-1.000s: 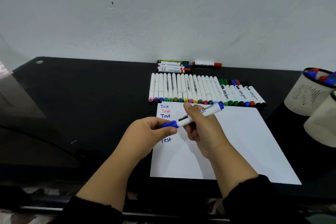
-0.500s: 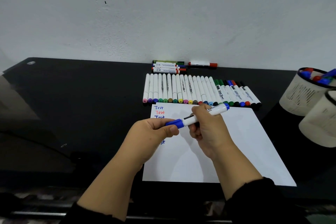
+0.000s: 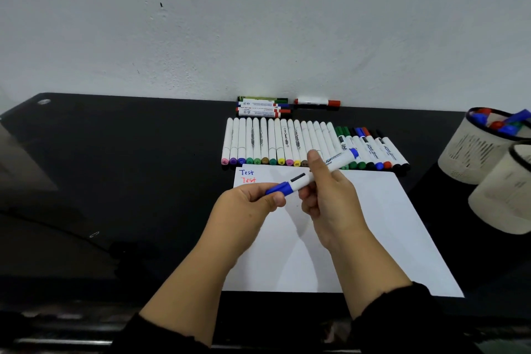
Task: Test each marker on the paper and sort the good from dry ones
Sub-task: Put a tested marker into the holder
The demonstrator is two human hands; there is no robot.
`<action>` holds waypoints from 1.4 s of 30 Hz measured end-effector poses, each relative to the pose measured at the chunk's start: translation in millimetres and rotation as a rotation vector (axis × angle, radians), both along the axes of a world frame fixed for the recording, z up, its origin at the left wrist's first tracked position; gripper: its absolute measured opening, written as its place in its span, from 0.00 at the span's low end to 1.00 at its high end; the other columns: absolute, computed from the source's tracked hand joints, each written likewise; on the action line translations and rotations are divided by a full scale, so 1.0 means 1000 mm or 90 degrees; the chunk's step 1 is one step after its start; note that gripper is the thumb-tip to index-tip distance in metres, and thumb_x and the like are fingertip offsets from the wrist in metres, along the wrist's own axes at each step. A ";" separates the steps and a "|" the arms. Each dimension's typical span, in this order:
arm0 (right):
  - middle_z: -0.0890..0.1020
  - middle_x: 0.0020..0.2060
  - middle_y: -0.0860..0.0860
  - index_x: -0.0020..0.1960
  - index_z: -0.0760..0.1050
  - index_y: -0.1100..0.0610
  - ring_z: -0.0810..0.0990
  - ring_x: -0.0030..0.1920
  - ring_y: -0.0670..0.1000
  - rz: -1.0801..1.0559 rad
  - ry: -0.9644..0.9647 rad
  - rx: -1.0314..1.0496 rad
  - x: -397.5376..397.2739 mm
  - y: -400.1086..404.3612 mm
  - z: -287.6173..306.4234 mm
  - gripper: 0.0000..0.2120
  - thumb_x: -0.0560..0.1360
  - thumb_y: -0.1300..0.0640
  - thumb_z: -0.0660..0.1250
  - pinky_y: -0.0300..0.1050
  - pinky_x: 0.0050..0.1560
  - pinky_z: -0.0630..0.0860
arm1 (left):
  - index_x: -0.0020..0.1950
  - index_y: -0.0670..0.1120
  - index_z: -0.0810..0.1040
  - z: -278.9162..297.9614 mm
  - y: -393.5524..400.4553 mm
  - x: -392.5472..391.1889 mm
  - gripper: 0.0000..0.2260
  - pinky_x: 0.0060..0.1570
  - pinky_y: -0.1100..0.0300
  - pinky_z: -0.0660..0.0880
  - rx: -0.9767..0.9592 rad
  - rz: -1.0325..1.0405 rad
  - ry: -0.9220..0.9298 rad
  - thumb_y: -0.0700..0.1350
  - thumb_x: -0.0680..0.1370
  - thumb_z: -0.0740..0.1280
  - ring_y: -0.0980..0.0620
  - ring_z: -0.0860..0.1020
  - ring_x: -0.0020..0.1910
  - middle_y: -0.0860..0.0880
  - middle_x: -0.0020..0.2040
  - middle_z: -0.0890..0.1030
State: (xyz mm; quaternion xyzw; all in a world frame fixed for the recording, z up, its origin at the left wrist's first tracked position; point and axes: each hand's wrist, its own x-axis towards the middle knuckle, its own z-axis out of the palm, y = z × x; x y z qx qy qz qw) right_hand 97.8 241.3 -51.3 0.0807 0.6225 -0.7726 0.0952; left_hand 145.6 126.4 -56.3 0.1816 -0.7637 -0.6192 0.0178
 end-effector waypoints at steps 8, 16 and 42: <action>0.74 0.42 0.47 0.58 0.74 0.46 0.71 0.39 0.42 0.007 0.347 0.415 0.006 0.029 0.003 0.16 0.76 0.64 0.65 0.26 0.38 0.67 | 0.45 0.56 0.79 0.014 0.006 0.008 0.05 0.37 0.66 0.68 -0.044 0.005 0.012 0.47 0.78 0.65 0.53 0.76 0.49 0.51 0.48 0.82; 0.75 0.43 0.55 0.48 0.80 0.61 0.72 0.37 0.51 -0.045 0.655 0.824 -0.014 0.077 0.031 0.10 0.67 0.66 0.74 0.43 0.27 0.71 | 0.43 0.61 0.76 0.054 0.043 -0.014 0.08 0.36 0.70 0.65 -0.099 -0.100 0.104 0.49 0.79 0.62 0.58 0.74 0.45 0.52 0.49 0.81; 0.75 0.46 0.51 0.56 0.71 0.55 0.76 0.46 0.52 -0.116 0.297 0.817 -0.140 0.259 0.080 0.08 0.77 0.60 0.62 0.48 0.47 0.75 | 0.77 0.46 0.53 -0.039 0.149 -0.167 0.26 0.73 0.56 0.46 -0.721 -0.219 0.076 0.56 0.81 0.47 0.51 0.50 0.76 0.48 0.77 0.52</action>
